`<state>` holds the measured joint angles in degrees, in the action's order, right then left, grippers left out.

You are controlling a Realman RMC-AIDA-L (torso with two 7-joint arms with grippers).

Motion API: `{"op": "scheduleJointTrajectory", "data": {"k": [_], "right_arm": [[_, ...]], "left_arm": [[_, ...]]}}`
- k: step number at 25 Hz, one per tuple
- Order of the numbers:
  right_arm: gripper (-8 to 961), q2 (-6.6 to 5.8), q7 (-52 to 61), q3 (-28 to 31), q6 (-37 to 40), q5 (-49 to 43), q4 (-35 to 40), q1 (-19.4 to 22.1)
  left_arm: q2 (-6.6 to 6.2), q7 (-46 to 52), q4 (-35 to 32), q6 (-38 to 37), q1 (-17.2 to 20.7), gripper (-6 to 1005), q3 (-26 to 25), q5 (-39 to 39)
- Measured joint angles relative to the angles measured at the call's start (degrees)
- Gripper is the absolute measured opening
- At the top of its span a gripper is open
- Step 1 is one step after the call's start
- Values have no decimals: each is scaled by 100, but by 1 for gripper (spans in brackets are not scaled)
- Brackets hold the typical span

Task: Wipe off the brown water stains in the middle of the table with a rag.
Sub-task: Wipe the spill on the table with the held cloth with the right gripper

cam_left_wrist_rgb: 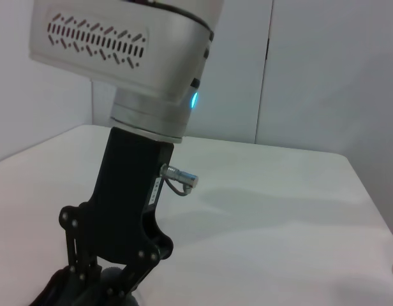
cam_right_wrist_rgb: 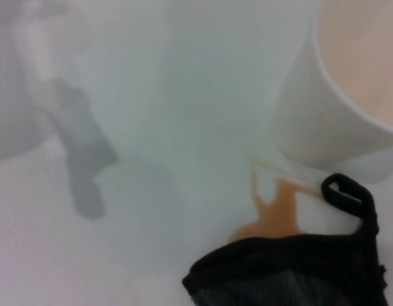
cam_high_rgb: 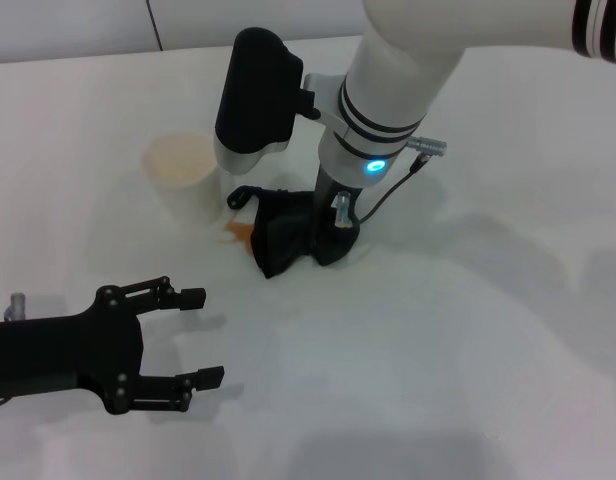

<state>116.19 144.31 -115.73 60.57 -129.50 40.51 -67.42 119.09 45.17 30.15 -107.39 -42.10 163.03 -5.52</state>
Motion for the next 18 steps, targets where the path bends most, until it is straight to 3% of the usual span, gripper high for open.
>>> {"op": "scheduleJointTrajectory", "data": {"k": [7, 18], "right_arm": [[133, 0, 0, -127, -42, 108, 75, -11], [132, 0, 0, -849, -253, 842, 101, -153]], "left_arm": [[2, 12, 0, 0, -38, 860, 0, -3], [9, 22, -12, 25, -55, 860, 0, -2]]}}
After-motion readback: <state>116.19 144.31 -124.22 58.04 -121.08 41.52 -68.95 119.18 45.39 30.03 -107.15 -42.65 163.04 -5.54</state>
